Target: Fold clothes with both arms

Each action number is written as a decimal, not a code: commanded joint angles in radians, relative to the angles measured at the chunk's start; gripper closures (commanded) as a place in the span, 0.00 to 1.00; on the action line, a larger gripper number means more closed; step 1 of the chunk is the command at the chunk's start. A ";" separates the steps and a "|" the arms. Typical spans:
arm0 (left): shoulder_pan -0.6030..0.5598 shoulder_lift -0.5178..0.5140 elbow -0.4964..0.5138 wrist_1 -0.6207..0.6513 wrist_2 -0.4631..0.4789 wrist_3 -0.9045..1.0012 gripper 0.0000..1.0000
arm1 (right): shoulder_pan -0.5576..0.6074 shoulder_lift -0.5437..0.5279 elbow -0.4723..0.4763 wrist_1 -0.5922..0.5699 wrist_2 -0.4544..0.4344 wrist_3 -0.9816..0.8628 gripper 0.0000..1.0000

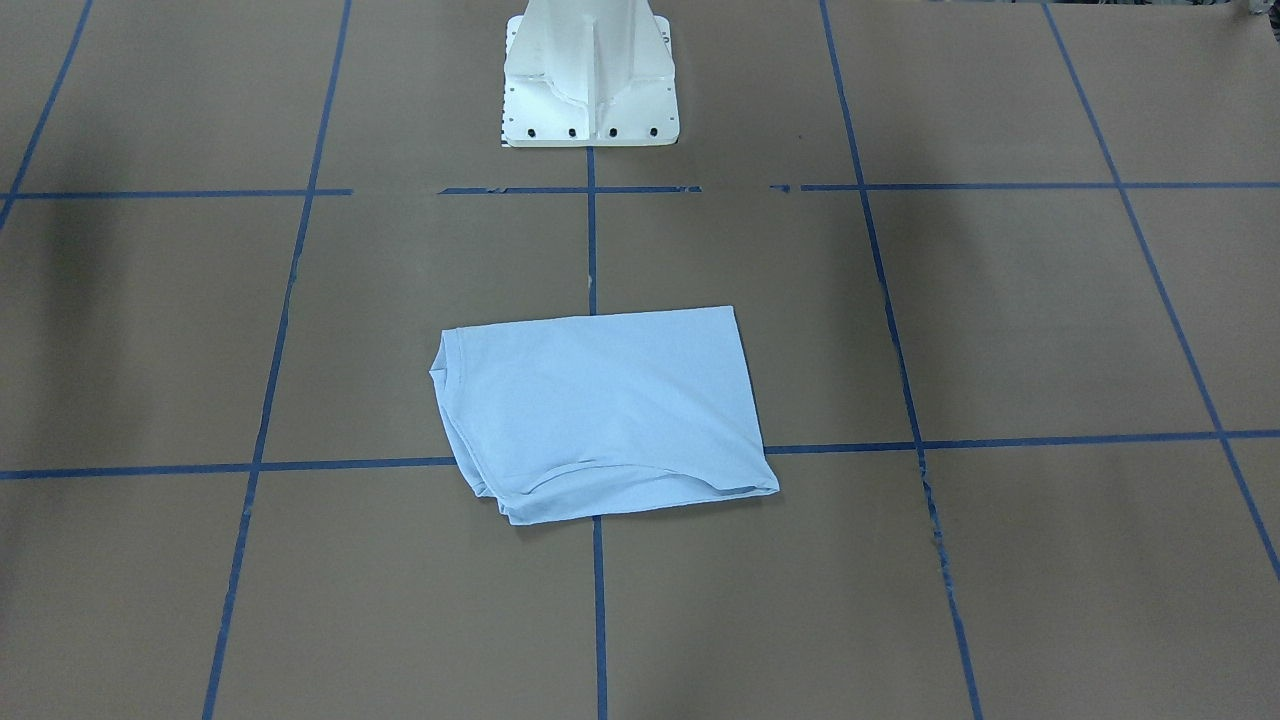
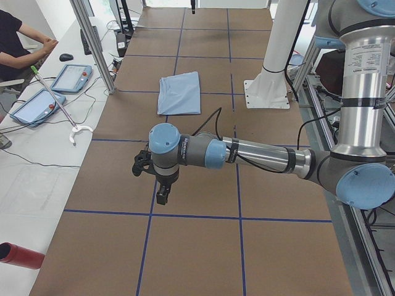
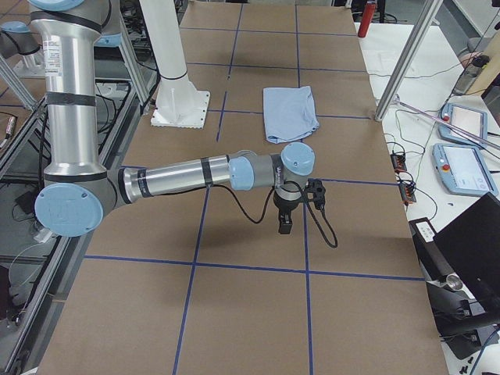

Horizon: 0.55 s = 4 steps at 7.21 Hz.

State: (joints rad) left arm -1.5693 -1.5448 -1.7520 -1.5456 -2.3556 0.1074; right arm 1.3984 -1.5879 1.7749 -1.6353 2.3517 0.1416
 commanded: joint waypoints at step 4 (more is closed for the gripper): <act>0.000 0.005 -0.004 0.001 0.001 0.000 0.00 | 0.005 -0.023 -0.003 -0.001 -0.006 0.010 0.00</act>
State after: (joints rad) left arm -1.5692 -1.5402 -1.7549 -1.5447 -2.3547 0.1074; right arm 1.4047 -1.6082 1.7732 -1.6365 2.3461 0.1513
